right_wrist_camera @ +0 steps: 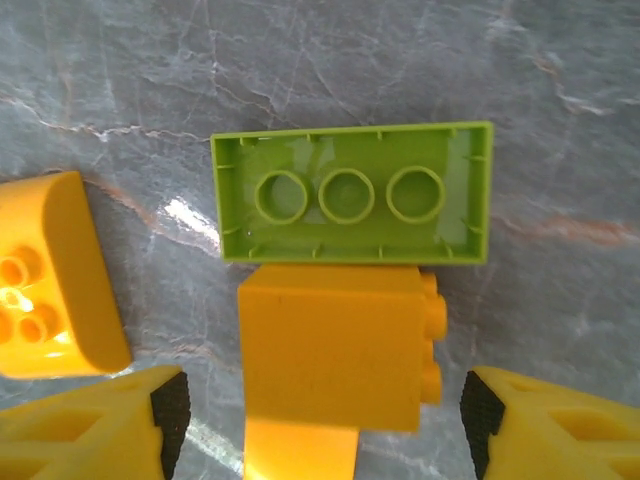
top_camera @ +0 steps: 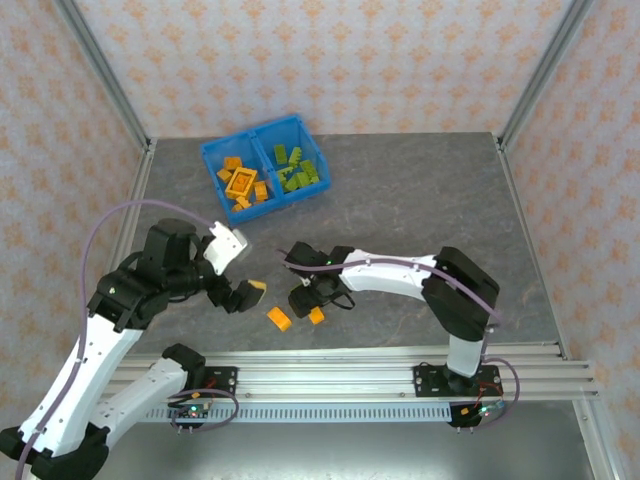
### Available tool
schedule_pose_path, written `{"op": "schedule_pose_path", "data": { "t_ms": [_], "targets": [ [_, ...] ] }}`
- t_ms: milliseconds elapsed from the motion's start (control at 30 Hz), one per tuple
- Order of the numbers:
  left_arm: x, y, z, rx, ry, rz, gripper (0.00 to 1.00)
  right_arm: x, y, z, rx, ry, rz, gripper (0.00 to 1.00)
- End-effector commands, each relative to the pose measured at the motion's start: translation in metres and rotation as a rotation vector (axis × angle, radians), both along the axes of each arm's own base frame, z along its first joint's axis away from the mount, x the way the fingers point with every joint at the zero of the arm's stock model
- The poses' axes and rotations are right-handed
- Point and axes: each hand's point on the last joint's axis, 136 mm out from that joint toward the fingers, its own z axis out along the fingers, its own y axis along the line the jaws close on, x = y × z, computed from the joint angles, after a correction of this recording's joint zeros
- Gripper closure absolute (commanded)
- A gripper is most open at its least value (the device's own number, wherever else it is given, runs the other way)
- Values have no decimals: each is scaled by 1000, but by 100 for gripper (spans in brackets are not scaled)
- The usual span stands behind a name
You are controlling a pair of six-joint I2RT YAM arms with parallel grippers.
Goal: Sort the legos into containers by color
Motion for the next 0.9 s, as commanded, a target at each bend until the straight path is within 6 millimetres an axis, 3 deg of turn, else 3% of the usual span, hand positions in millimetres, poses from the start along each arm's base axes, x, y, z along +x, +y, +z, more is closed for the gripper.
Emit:
{"op": "schedule_pose_path", "data": {
  "t_ms": [0,133,233,433,567,700,867],
  "targets": [
    [-26,-4,-17,42,29,-154,0,4,13,0,21,-15,25,36],
    [-36,-4,-29,68,7,-230,0,8,9,-1,8,-37,6,57],
    [-44,-4,-38,92,-1,-288,0,13,5,13,27,-82,-23,67],
    [-46,-7,-38,89,-47,-339,0,20,11,70,180,-136,-45,75],
    [-39,-3,-30,86,-97,-284,0,32,23,125,286,-211,-38,76],
    [-19,13,-15,79,-187,-86,0,69,47,172,410,-308,-75,76],
    [-2,42,9,35,-237,204,0,140,82,193,477,-374,-158,76]
  ]
}}
